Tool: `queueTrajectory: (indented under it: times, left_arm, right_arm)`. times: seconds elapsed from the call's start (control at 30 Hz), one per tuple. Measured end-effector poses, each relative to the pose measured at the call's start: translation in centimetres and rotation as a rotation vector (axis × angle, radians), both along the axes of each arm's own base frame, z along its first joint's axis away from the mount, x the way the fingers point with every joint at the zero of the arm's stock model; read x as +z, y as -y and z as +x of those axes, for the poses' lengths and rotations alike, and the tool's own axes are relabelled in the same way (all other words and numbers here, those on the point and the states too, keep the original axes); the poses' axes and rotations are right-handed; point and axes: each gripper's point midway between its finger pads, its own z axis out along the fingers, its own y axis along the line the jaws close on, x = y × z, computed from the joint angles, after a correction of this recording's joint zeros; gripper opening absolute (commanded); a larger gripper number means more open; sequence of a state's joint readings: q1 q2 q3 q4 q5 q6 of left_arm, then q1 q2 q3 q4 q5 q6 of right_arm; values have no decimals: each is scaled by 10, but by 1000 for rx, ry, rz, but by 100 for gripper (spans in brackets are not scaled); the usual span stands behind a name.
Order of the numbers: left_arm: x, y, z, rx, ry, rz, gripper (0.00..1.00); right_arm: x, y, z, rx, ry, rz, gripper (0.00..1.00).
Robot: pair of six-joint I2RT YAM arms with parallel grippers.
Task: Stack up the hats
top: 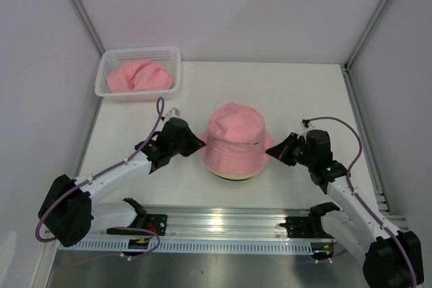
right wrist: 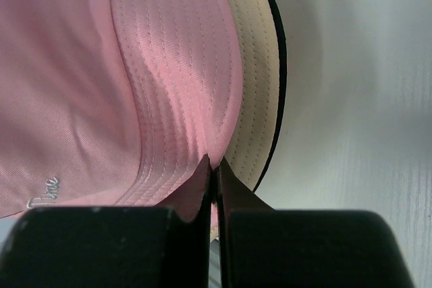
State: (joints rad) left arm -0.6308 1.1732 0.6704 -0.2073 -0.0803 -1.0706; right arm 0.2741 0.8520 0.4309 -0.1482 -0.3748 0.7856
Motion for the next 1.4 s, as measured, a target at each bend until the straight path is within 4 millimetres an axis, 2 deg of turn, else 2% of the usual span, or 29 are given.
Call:
queueTrajectory:
  times: [0.23, 0.3, 0.33, 0.37, 0.4, 0.43, 0.47, 0.5, 0.53, 0.57, 0.6, 0.63, 0.67, 0.7, 0.73, 0.77, 0.8, 0.87, 0.97, 1.03, 1.1, 1.2, 1.3, 1.4]
  left_arm:
    - [-4, 0, 4, 16, 12, 35, 1]
    - [-3, 0, 4, 19, 13, 39, 1]
    - [-3, -1, 4, 21, 15, 42, 1]
    - [-1, -2, 4, 22, 18, 50, 3]
    - [-1, -5, 4, 21, 22, 65, 17]
    - [-1, -8, 2, 16, 22, 83, 24]
    - [-1, -13, 0, 13, 21, 113, 30]
    - [-1, -19, -2, 6, 21, 145, 42]
    - [-1, -25, -5, 2, 19, 178, 47]
    - [0, -29, -7, -3, 17, 202, 53]
    - [3, -34, -6, -3, 24, 227, 71]
    - [9, -39, -6, -8, 37, 250, 81]
    - [19, -41, -4, -11, 52, 261, 92]
    - [31, -43, 0, -5, 79, 257, 96]
    - [47, -47, 6, 8, 113, 252, 100]
    - [73, -51, 16, 30, 178, 236, 100]
    - [89, -58, 22, 50, 213, 227, 100]
    - [120, -79, 40, 122, 279, 216, 99]
    - [159, -133, 74, 283, 349, 245, 99]
    - [182, -161, 92, 369, 389, 291, 100]
    - [202, -185, 110, 438, 419, 350, 100]
    - [222, -215, 146, 497, 429, 431, 99]
    - [223, -244, 198, 505, 390, 494, 94]
    - [195, -262, 244, 466, 312, 558, 92]
  right_arm:
    - [-1, -1, 1, 3, 10, -2, 0]
    - [-3, -2, 2, 6, 6, -4, 10]
    - [-4, -2, 2, 9, 4, -8, 24]
    - [-5, -1, 2, 10, 0, -20, 30]
    - [-8, 2, 1, 6, -10, -36, 36]
    - [-14, 5, -1, 2, -29, -62, 42]
    - [-21, 9, -5, -1, -61, -91, 53]
    - [-25, 13, -8, -5, -82, -117, 58]
    - [-25, 17, -9, -8, -93, -141, 67]
    - [-21, 20, -8, -12, -95, -161, 71]
    - [-11, 23, -4, -19, -80, -177, 72]
    - [1, 26, 2, -26, -54, -188, 73]
    - [25, 30, 12, -43, -6, -204, 75]
    - [37, 33, 19, -60, 24, -208, 76]
    - [53, 38, 27, -81, 67, -217, 85]
    - [87, 45, 43, -117, 167, -225, 85]
    - [101, 49, 50, -139, 208, -229, 88]
    - [122, 58, 66, -177, 269, -235, 90]
    - [133, 62, 92, -204, 327, -226, 89]
    - [125, 57, 111, -189, 329, -215, 85]
    - [104, 49, 131, -159, 296, -206, 83]
    - [64, 35, 145, -108, 218, -228, 83]
    - [37, 17, 145, -42, 169, -280, 86]
    - [36, 12, 144, -22, 179, -301, 86]
